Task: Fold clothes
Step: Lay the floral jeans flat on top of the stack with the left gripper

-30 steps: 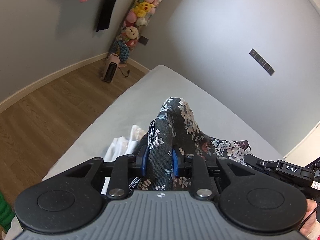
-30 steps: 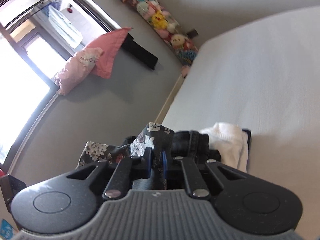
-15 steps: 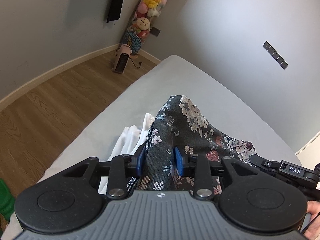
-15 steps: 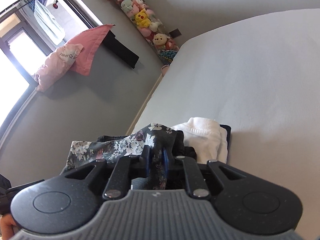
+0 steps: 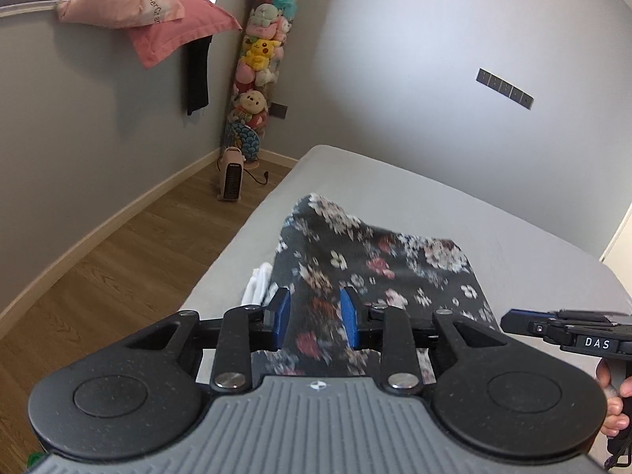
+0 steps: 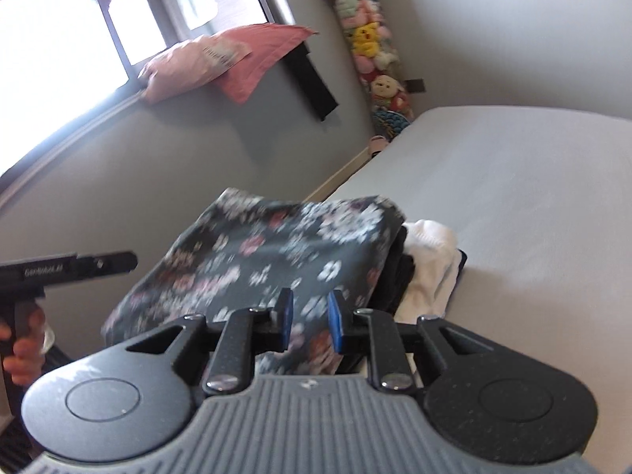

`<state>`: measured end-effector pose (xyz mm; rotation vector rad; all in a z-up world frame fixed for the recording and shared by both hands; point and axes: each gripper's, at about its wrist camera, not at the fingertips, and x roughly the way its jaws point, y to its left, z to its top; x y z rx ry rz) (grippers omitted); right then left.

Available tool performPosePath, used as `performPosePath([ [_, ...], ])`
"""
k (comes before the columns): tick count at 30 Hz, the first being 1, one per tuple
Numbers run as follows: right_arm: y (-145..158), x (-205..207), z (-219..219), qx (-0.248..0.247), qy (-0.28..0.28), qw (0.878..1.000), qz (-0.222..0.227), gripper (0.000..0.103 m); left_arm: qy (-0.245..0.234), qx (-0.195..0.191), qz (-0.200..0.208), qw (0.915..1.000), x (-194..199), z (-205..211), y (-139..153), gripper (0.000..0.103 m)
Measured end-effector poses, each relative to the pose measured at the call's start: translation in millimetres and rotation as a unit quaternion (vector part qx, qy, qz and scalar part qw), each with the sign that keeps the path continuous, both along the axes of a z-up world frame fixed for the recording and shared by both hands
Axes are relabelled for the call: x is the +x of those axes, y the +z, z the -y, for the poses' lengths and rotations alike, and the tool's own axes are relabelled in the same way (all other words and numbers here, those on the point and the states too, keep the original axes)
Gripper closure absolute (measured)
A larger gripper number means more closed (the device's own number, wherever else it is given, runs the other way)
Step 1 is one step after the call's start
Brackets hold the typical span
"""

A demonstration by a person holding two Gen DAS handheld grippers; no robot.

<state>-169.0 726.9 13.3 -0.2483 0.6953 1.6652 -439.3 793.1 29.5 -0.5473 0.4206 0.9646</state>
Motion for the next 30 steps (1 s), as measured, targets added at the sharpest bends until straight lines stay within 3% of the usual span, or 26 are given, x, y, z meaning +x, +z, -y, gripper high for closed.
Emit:
performPosePath([
  [4, -11, -16, -1, -0.003, -0.003, 0.999, 0.036, 0.080, 0.014, -0.006, -0.045, 0.9989, 10, 1, -20, 0.082],
  [8, -32, -12, -8, -0.022, -0.018, 0.999, 0.016, 0.080, 0.031, -0.019, -0.050, 0.9981, 5, -6, -40, 0.089],
  [12, -42, -17, -8, -0.017, -0.012, 1.000, 0.022, 0.080, 0.034, -0.021, -0.066, 0.9971, 7, -7, -45, 0.089],
  [16, -31, -14, -1, -0.013, -0.018, 1.000, 0.022, 0.080, 0.033, 0.022, -0.066, 0.9970, 5, 14, -28, 0.089],
  [21, -10, -25, 38, 0.020, 0.001, 1.000, 0.022, 0.079, 0.016, 0.064, -0.066, 0.9956, 1, 49, -13, 0.081],
  [26, -12, -47, 71, 0.016, 0.019, 0.999, 0.030, 0.075, 0.020, 0.050, -0.102, 0.9933, 6, 66, -26, 0.079],
  [30, -19, -62, 79, -0.004, 0.016, 0.998, 0.060, 0.074, 0.047, 0.021, -0.092, 0.9944, 2, 67, -21, 0.079],
])
